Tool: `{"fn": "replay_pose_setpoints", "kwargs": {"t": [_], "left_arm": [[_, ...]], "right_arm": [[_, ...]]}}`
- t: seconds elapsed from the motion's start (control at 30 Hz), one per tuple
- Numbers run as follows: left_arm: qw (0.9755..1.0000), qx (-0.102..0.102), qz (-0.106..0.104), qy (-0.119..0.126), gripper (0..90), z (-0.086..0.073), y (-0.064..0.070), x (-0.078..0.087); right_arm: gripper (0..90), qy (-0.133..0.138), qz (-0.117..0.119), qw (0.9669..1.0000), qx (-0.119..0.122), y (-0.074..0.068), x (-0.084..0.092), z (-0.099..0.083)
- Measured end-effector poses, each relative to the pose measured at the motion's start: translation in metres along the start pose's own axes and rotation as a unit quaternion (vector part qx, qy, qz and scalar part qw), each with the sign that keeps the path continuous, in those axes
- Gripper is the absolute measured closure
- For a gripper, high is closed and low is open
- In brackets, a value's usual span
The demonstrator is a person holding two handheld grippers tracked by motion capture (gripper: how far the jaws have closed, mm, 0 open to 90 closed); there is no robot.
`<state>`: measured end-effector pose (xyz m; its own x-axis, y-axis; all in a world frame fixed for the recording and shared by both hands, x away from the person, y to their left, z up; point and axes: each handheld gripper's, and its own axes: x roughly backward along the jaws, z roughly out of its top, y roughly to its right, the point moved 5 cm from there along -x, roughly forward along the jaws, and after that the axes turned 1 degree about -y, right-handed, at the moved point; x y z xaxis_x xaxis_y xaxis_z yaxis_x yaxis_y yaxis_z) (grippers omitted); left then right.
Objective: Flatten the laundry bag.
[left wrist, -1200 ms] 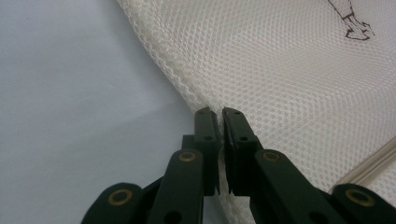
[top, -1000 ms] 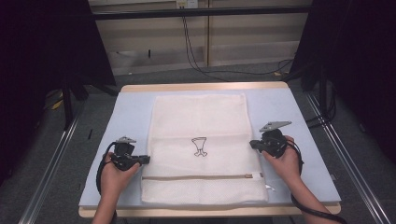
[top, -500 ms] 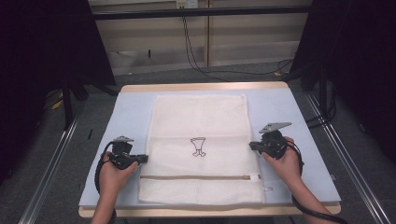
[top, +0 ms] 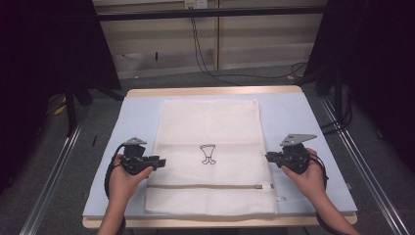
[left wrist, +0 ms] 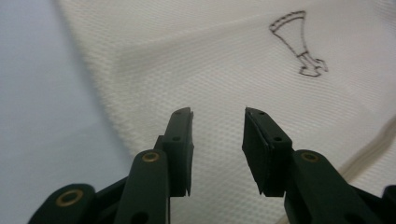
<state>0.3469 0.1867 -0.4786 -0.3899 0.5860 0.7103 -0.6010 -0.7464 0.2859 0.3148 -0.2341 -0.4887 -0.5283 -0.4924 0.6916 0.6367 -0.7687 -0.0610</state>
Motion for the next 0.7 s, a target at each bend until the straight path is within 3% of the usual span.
{"fn": "replay_pose_setpoints", "kwargs": {"t": [0.1, 0.3, 0.4, 0.47, 0.7], "left_arm": [[0.9998, -0.016, -0.009, -0.001, 61.4, 0.005, 0.011, -0.005], [0.9983, -0.042, -0.039, -0.009, 62.2, 0.016, 0.037, -0.019], [0.9966, -0.062, -0.052, -0.014, 62.6, 0.022, 0.05, -0.026], [0.9953, -0.062, -0.072, -0.018, 64.7, 0.025, 0.062, -0.032], [0.991, -0.092, -0.091, -0.033, 64.9, 0.031, 0.088, -0.052]], "right_arm": [[90.0, -0.01, 0.007, 0.9999, 0.002, -0.005, 0.005, -0.007], [90.0, -0.017, 0.013, 0.9994, 0.029, -0.019, 0.014, -0.021], [90.0, -0.018, 0.016, 0.9989, 0.04, -0.022, 0.017, -0.025], [90.0, -0.015, 0.016, 0.9987, 0.045, -0.025, 0.019, -0.029], [90.0, -0.007, 0.024, 0.9989, 0.039, -0.027, 0.024, -0.033]]}}
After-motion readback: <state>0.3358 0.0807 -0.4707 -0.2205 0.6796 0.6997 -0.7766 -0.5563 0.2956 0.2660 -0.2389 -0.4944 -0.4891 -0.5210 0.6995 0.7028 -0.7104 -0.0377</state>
